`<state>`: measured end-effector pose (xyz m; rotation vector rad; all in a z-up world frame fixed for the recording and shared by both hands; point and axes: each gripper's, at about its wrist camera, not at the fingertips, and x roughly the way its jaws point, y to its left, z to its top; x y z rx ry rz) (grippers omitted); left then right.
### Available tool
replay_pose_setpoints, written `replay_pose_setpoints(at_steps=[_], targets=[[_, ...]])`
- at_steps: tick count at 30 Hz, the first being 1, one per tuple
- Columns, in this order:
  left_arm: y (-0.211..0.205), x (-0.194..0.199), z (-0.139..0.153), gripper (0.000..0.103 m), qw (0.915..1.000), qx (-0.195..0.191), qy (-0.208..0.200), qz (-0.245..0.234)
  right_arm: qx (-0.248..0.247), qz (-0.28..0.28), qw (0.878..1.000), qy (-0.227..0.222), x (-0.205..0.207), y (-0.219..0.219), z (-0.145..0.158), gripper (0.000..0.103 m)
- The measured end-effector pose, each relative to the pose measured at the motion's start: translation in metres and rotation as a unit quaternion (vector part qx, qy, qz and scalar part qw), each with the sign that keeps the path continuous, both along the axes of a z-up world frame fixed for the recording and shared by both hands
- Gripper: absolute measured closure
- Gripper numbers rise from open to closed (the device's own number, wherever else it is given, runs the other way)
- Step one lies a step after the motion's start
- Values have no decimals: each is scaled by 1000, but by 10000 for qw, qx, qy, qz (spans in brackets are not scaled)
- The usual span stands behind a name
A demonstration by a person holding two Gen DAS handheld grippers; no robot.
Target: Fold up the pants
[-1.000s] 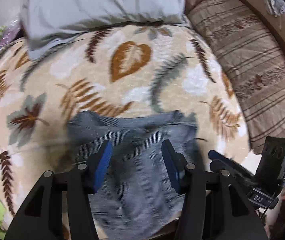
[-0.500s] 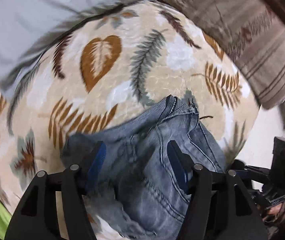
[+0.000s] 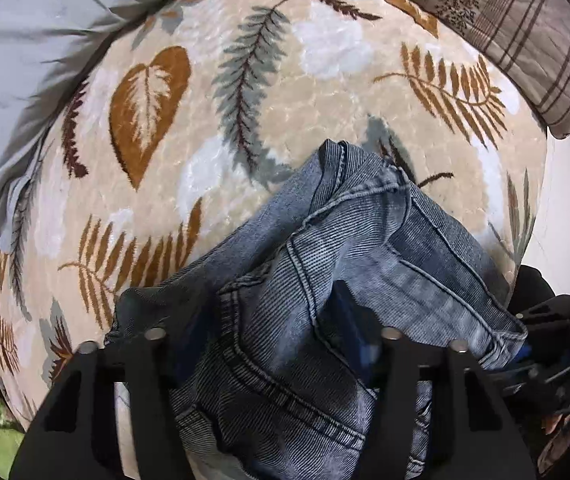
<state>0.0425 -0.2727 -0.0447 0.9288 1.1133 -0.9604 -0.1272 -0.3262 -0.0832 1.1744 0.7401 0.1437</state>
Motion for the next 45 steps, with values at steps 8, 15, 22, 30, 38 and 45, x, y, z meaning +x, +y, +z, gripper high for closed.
replay_pose_setpoints(at_steps=[8,15,22,30,38,45], targets=[[-13,-23,45,89,9977,-640,225,-30,310,-362,9971,-599,-20,-22,15,89],[-55,-39,7,89,9997,-166,-118,125,198,-706,9973,-101,-37,-49,-13,88],[-47,-35,16,77,9972,-438,-5,604,-15,-701,9975,118,-41,-53,-12,73],[-7,-4,63,45,9751,-1334,562,1681,-583,-1122,9920,25,-56,-75,18,54],[92,25,49,38,9414,-1469,572,2981,-1230,-450,9911,-240,13,-59,49,41],[124,33,21,38,9086,-1507,936,3780,-1943,543,9768,-726,87,-10,72,41]])
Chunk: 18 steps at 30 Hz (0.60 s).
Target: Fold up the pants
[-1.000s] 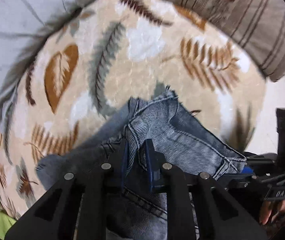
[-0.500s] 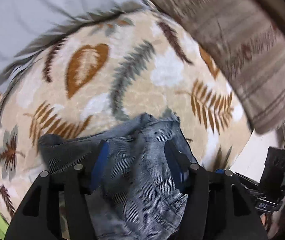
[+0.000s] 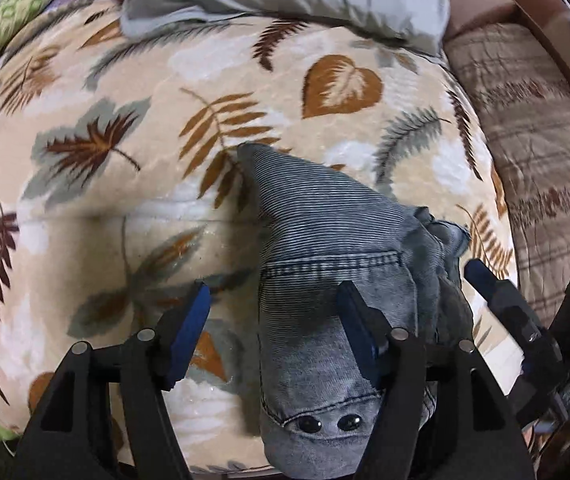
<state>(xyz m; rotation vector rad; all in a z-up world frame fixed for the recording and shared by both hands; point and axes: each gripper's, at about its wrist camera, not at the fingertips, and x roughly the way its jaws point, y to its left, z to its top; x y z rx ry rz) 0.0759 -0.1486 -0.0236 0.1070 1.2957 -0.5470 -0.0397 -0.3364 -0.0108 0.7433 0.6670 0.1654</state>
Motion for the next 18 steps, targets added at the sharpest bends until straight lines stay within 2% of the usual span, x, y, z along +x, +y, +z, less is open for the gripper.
replay_pose_setpoints(at_steps=[3,5,7,10,13,14,16,18], targets=[[-8,-2,-7,38,9997,183,-131,71,-574,208,9976,342,22,15,-7,42],[-15,-4,-17,37,9985,448,-306,21,-1120,256,9889,942,34,18,-28,45],[-21,-6,-29,36,9967,687,-426,-40,-1261,330,9838,1229,37,16,-46,51],[-20,-4,-42,31,9962,776,-403,27,-1508,439,9811,1134,33,17,-51,54],[-11,0,-33,32,9984,521,-205,83,-1378,383,9833,1128,26,8,-48,61],[-8,-1,-29,32,9986,466,-204,107,-1336,342,9840,1129,24,4,-46,62],[-7,-4,-23,32,9984,465,-320,99,-1347,113,9845,1120,14,-8,-41,55],[-11,-8,-27,32,9976,574,-394,55,-1297,-82,9848,1155,9,-23,-42,54]])
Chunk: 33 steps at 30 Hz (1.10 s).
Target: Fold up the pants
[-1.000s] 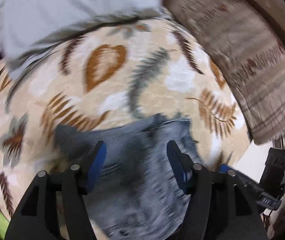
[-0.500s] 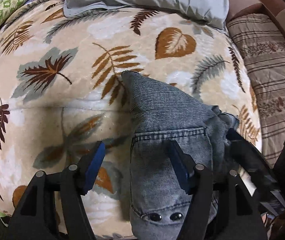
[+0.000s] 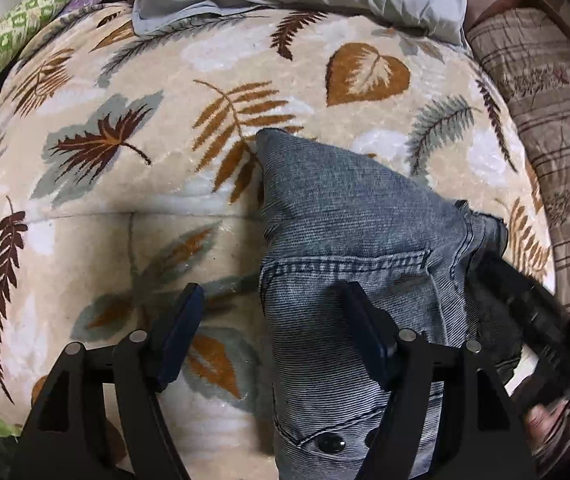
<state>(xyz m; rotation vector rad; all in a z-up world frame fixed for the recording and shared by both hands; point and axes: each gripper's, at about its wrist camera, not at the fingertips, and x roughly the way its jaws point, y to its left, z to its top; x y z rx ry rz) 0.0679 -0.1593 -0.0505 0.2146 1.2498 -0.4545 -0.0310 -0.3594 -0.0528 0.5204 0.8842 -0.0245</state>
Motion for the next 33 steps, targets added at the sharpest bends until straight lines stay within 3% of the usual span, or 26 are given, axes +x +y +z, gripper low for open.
replay_pose_setpoints(at_steps=[4,13,17,19,22,26,29,33], targets=[[-7,-3,-12,31,10000,77,-56,12,300,-194,9993,138,-4,-23,-17,58],[-6,-1,-19,22,9999,51,-91,91,193,-170,9996,103,-1,-22,-29,57],[-5,-3,-16,22,9998,58,-129,130,347,-292,9989,126,-3,-23,-22,55],[-5,-6,-13,23,9998,85,-161,124,476,-367,9981,104,-9,-25,-17,46],[-2,-11,-8,23,9998,82,-142,118,500,-391,9980,41,-24,-21,-3,40],[15,-25,13,24,9996,-263,-13,114,492,-254,9984,-113,-46,-10,15,40],[26,-44,17,24,9993,-363,57,22,236,-83,9996,-157,-63,2,25,40],[31,-63,5,22,9998,-140,-123,-65,-332,130,9992,161,-67,17,15,40]])
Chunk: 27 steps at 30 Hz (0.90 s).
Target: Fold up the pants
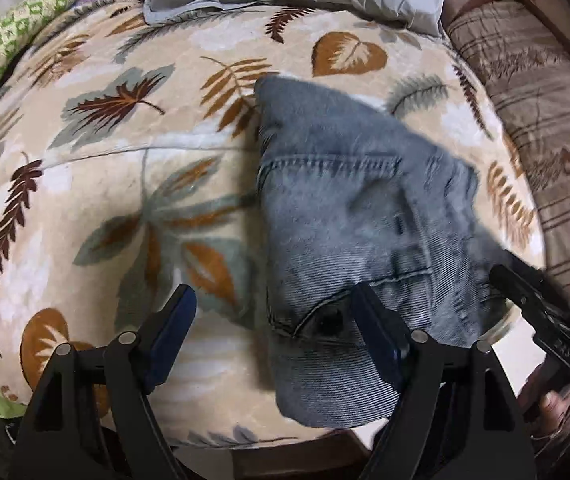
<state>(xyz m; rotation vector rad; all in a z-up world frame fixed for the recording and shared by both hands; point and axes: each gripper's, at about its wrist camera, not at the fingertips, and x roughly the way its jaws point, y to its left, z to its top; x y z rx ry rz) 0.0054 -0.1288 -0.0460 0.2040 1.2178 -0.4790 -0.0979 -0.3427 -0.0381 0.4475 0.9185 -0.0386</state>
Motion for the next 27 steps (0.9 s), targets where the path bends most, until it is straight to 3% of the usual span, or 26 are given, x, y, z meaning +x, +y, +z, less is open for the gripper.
replay_pose_setpoints(at_steps=[2,5,9,13,16,22,27], targets=[[-3,-4,-12,20,9999,135,-17,-53,-497,105,9980,366,4,6,-16,40],[-4,-5,-24,14,9996,251,-58,-75,-716,152,9960,508,4,4,-35,27],[6,8,-22,12,9996,7,291,-18,-273,32,9987,423,-1,-10,-32,27],[22,24,-11,12,9967,-456,668,88,399,-162,9991,41,-11,-30,-19,24],[26,33,-9,12,9965,-480,666,158,935,-361,9949,-77,-11,-49,-22,24],[20,45,-23,12,9893,-767,1232,145,1564,-356,9870,-110,3,-60,-44,23],[2,48,-35,12,9804,-1052,1666,-56,2304,39,9725,-329,19,-62,-52,23]])
